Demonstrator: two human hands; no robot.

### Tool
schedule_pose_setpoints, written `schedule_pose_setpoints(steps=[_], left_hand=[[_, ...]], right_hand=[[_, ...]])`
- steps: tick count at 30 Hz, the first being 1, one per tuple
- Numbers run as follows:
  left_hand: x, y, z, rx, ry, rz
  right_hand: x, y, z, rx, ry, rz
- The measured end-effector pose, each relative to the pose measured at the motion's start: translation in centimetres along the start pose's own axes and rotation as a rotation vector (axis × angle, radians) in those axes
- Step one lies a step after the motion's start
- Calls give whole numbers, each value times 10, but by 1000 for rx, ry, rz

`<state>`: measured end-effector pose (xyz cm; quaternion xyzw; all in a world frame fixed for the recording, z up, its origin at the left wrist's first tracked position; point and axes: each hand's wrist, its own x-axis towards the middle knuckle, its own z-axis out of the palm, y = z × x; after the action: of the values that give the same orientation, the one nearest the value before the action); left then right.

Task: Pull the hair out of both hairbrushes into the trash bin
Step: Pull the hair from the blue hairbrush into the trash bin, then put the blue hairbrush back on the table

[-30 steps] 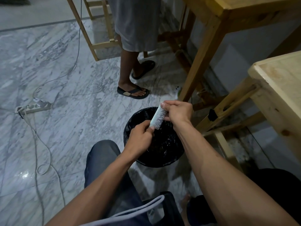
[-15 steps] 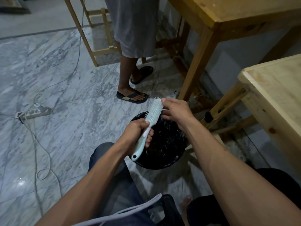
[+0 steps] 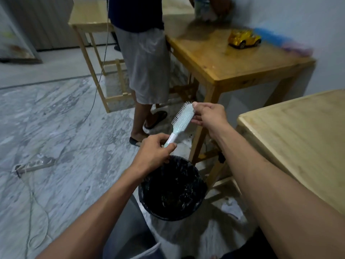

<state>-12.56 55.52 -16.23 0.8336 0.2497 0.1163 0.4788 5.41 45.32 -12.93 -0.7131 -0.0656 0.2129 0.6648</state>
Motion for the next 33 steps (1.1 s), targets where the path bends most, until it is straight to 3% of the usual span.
schedule_pose_setpoints(steps=[6,12,16,26,33], left_hand=[[10,81,-9,273,84,311],[11,169,32,230,81,496],[6,218,79,213,-11,572],[-13,292,222,267,-268,676],[-26,316,297,365,-417,737]], right_hand=[[-6,-80,-48,26,57,-151],[-18,-135,-134,30,188,-202],[-46,-156,-203,12,337,-198],[-93,-130,-375,-20,638,-55],[-97,-87,-456,-161,815,89]])
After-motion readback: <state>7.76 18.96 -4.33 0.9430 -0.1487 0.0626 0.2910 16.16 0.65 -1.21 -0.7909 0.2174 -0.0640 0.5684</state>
